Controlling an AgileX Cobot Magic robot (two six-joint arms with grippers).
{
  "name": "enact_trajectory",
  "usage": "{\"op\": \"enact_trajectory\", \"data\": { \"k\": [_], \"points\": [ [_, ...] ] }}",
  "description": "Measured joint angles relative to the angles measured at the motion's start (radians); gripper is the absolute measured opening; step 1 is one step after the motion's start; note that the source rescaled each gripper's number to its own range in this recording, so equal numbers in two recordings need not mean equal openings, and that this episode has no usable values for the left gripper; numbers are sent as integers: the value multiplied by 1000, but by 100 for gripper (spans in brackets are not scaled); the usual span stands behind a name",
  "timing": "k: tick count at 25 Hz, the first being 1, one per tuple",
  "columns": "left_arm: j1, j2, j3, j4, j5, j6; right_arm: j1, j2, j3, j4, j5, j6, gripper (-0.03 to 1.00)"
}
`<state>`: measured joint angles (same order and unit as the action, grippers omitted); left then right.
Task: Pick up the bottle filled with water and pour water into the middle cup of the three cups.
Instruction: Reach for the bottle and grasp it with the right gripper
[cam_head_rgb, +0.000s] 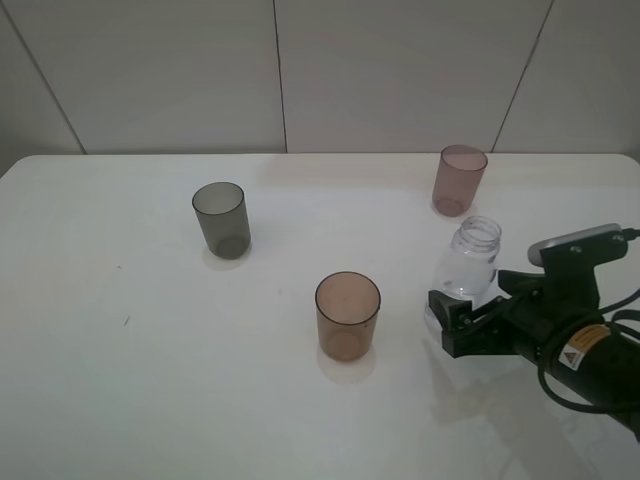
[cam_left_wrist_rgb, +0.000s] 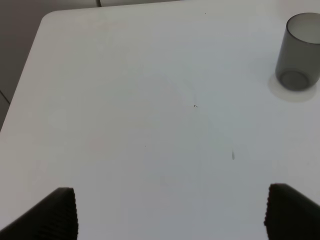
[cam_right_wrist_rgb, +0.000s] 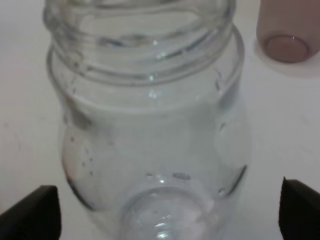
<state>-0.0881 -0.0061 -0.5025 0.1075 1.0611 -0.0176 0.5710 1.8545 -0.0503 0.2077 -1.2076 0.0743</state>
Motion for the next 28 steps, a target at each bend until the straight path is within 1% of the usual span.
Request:
{"op": "enact_trajectory", "data": {
  "k": [6,14,18,20,21,22,23,24,25,26,28],
  "points": [
    [0,0,0,0,0,0,0,1,-37,5,0,-10,100],
    [0,0,0,0,0,0,0,2,-58,38,0,-19,100],
    [0,0,0,0,0,0,0,38,-79,39,-1,-29,100],
    [0,0,0,0,0,0,0,69,-85,41,-1,-32,97],
    [0,0,0,0,0,0,0,80,-86,42,-1,-32,91],
    [0,0,0,0,0,0,0,89,-86,44,-1,-32,80],
    [0,0,0,0,0,0,0,91,-86,45,-1,-33,65],
    [0,0,0,0,0,0,0,91,-87,45,-1,-33,48],
    [0,0,0,0,0,0,0,91,-90,45,-1,-33,26],
    [0,0,0,0,0,0,0,91,-94,45,-1,-33,0],
    [0,0,0,0,0,0,0,92,-95,46,0,-33,0]
  ]
}}
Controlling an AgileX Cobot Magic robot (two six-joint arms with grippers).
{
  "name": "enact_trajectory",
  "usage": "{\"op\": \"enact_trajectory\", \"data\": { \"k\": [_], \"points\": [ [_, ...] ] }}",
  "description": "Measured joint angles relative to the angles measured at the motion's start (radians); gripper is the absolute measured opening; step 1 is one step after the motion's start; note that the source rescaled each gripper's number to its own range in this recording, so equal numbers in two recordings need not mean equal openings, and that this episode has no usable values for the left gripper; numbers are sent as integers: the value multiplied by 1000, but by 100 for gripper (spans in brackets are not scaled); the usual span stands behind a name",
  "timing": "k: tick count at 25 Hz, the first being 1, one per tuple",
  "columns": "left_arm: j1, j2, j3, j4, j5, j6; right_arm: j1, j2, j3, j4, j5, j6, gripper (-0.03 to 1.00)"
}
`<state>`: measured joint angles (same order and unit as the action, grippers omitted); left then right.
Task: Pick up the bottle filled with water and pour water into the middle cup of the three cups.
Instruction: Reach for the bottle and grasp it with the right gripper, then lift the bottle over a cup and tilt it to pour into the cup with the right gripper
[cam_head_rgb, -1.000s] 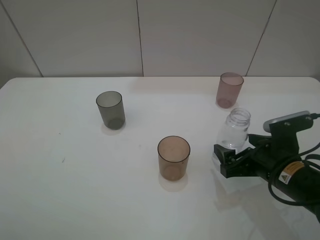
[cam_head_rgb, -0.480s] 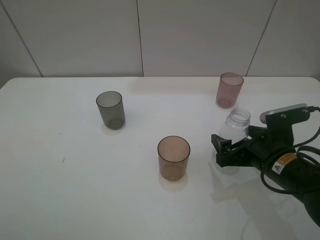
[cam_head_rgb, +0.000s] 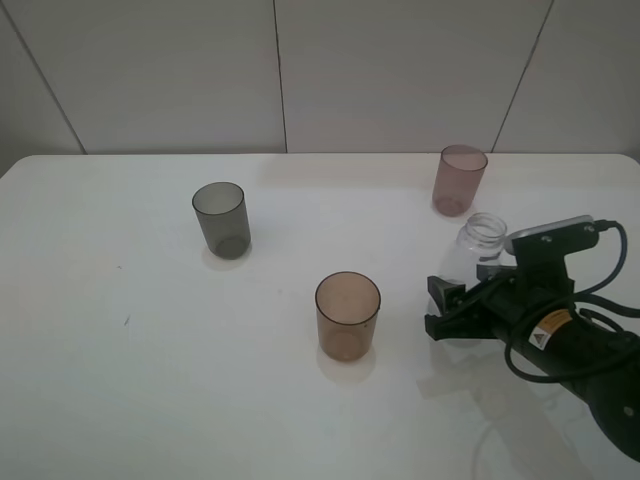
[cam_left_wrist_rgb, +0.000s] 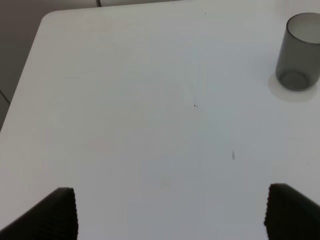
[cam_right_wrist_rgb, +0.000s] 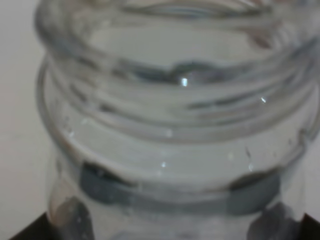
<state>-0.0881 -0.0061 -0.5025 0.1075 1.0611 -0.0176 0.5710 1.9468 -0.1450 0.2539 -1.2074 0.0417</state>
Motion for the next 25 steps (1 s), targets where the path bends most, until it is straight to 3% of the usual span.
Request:
{"op": "enact_trajectory", "data": {
  "k": [15,21,25],
  "points": [
    [0,0,0,0,0,0,0,-6,2,-11,2,0,0],
    [0,0,0,0,0,0,0,-111,5,-33,17,-1,0],
    [0,0,0,0,0,0,0,-194,5,-34,36,-66,0]
  ]
}}
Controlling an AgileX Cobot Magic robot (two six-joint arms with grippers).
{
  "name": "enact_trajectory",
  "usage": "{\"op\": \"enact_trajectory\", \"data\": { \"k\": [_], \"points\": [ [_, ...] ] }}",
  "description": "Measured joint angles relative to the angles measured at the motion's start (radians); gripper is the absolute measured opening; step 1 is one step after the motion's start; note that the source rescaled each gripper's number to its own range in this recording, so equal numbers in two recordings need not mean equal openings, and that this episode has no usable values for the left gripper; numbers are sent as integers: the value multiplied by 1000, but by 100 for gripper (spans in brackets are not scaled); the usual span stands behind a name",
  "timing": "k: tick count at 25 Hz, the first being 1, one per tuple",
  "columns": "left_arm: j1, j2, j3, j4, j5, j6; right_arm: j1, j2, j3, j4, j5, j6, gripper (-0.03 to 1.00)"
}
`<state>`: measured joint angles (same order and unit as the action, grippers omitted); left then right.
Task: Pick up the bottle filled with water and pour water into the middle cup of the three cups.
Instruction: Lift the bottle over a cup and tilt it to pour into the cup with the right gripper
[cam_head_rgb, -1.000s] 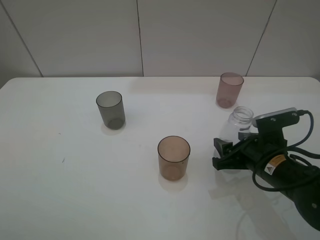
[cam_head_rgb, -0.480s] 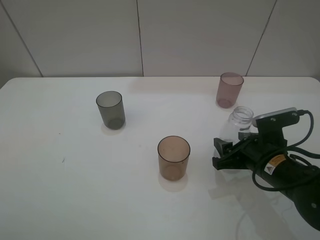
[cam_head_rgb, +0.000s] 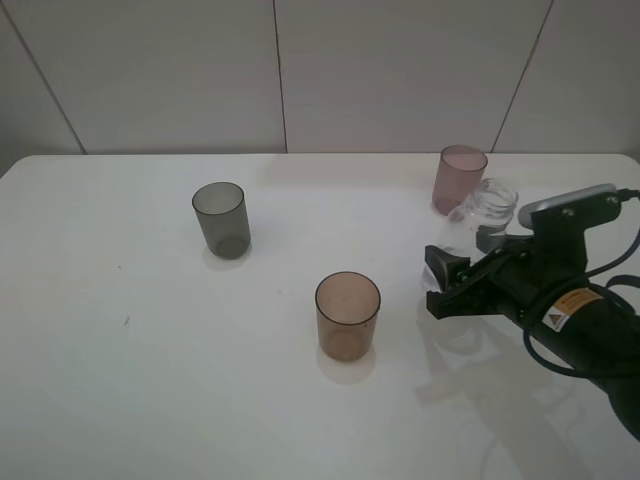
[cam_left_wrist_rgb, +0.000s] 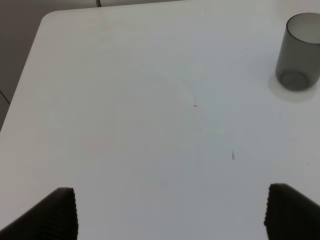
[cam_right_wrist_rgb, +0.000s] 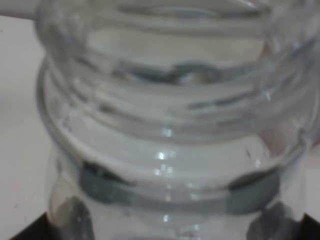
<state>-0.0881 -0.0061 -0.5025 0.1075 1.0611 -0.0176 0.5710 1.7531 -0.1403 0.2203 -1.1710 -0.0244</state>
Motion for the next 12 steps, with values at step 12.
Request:
{"op": "enact_trajectory", "data": {
  "k": [12],
  "points": [
    [0,0,0,0,0,0,0,-185,-68,21,316,-186,0]
  ]
}}
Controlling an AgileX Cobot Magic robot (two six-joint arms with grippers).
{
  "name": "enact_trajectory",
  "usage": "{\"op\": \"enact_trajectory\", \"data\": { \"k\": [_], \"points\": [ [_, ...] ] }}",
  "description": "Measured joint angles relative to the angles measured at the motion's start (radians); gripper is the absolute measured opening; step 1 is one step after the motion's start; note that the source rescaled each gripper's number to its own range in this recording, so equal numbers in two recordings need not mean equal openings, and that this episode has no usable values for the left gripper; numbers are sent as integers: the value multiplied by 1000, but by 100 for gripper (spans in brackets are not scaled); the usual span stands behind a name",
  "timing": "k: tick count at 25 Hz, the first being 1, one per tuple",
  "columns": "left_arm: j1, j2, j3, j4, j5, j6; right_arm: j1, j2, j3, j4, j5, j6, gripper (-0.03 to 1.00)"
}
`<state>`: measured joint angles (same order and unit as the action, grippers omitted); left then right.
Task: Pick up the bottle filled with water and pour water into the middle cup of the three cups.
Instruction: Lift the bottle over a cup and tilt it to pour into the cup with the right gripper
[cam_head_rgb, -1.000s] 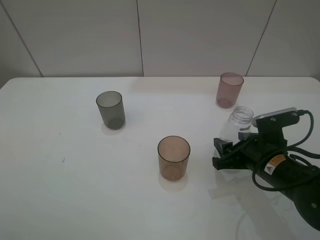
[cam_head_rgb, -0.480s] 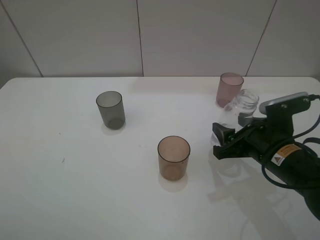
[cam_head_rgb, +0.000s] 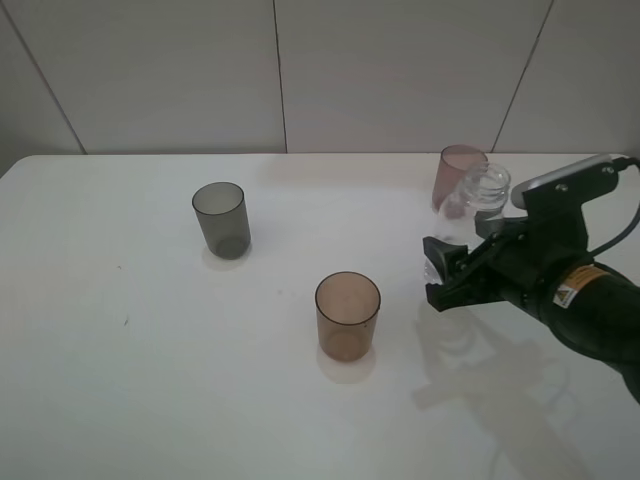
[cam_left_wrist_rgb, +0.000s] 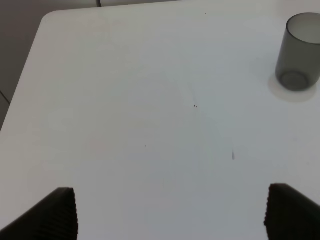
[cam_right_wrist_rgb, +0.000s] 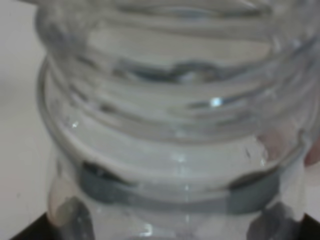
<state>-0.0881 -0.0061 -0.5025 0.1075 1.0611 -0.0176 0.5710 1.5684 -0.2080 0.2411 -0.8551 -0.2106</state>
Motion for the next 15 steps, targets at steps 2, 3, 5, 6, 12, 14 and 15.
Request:
{"op": "enact_trajectory", "data": {
  "k": [2,3,5,6,12,14,15],
  "points": [
    [0,0,0,0,0,0,0,-30,-31,1,90,-77,0],
    [0,0,0,0,0,0,0,-42,-50,2,140,-126,0],
    [0,0,0,0,0,0,0,-70,-89,22,228,-238,0],
    [0,0,0,0,0,0,0,-82,-106,43,270,-288,0],
    [0,0,0,0,0,0,0,-152,-169,186,422,-672,0],
    [0,0,0,0,0,0,0,-167,-173,240,448,-803,0],
    [0,0,0,0,0,0,0,-171,-173,266,457,-876,0]
  ]
}}
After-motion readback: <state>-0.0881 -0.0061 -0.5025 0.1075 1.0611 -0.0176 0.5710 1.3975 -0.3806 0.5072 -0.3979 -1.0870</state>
